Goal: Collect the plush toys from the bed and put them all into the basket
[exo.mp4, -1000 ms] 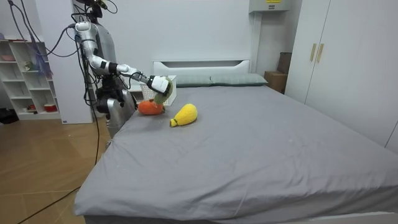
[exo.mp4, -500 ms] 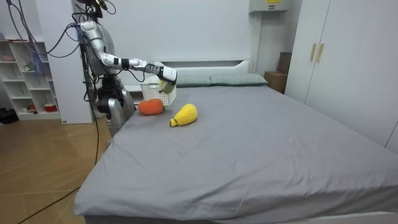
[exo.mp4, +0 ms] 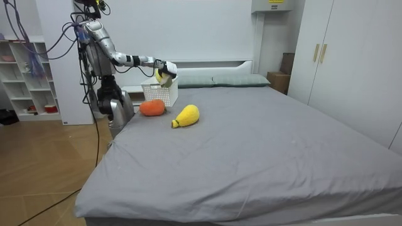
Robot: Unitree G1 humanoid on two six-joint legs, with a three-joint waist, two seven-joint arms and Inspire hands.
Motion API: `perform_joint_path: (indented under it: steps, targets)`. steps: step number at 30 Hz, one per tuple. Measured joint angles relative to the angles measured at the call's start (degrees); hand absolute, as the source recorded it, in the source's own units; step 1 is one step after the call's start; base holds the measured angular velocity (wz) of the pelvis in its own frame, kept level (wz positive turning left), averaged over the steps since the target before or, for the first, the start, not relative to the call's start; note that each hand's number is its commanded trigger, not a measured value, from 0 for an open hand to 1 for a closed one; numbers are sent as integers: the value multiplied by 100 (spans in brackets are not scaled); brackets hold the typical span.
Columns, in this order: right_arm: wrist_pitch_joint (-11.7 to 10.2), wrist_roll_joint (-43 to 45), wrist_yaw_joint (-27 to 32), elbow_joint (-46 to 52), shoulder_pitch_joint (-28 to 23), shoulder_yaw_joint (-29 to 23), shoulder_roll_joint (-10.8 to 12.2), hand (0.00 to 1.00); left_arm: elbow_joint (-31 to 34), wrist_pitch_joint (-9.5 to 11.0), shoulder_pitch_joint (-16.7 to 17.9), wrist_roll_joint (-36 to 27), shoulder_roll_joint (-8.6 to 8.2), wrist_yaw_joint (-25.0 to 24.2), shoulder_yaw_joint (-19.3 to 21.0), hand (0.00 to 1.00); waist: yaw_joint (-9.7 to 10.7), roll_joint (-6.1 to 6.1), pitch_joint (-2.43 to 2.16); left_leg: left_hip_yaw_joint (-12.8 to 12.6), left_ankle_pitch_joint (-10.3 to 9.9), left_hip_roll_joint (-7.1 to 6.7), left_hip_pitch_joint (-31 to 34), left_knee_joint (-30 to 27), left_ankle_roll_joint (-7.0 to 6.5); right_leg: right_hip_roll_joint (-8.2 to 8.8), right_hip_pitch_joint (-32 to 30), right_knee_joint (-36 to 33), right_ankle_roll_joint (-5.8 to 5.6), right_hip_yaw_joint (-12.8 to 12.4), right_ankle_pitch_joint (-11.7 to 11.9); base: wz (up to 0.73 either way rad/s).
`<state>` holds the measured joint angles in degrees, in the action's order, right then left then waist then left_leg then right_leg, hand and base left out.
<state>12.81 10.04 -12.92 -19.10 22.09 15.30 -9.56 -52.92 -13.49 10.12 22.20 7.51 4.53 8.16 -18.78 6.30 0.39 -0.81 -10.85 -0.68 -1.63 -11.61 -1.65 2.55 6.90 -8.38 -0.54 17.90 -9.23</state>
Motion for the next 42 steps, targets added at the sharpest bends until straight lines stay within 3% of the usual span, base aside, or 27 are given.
perform_joint_path:
  steps: [3,6,10,12,13,15,19,22,25,42]
  targets:
    - [107,6,25,-5,73,129,2,75,-2,-37,-8,2,1,0,5,0,-71,-6,20,101,19,-17,14,-6,-3,20,35,-1,0,111,0,15]
    - [191,8,25,-6,202,170,15,74,8,-74,-48,0,0,0,-3,0,-107,64,34,204,51,-51,110,-17,0,33,-5,-1,-2,217,-1,21]
    - [356,118,32,-4,515,377,12,65,82,-189,-90,17,3,0,4,0,-213,123,29,350,73,-107,228,-64,3,36,-46,0,-4,289,-2,17]
    - [355,117,33,-2,646,401,54,51,206,-236,-116,175,1,0,11,0,-299,154,14,397,85,-109,288,-82,10,33,-81,-1,-3,315,-2,16]
    - [355,114,48,-3,697,405,80,29,253,-244,-176,252,1,0,10,0,-377,153,15,424,98,-110,306,-83,10,36,-87,-1,-3,343,-2,13]
    - [355,100,83,-3,775,502,126,0,280,-241,-250,252,7,0,8,0,-478,161,15,465,112,-113,318,-82,12,41,-85,-1,-3,393,-2,13]
    - [356,47,93,34,835,791,145,0,281,-251,-328,243,18,3,-8,0,-534,251,20,650,178,-165,418,-70,4,77,-97,40,-5,595,-3,24]
    - [385,53,92,33,837,819,145,0,348,-302,-293,393,6,3,-3,0,-597,373,32,737,223,-197,446,-63,3,88,-120,58,-4,620,-3,19]
    - [446,50,113,33,839,818,145,0,364,-371,-285,443,11,4,9,0,-679,418,45,788,229,-215,452,-75,-1,94,-94,57,-4,651,-3,8]
    - [433,52,171,-83,863,822,89,0,515,-382,-292,672,41,-7,15,0,-847,371,98,973,245,-268,624,-180,7,135,-144,51,-7,841,-4,6]
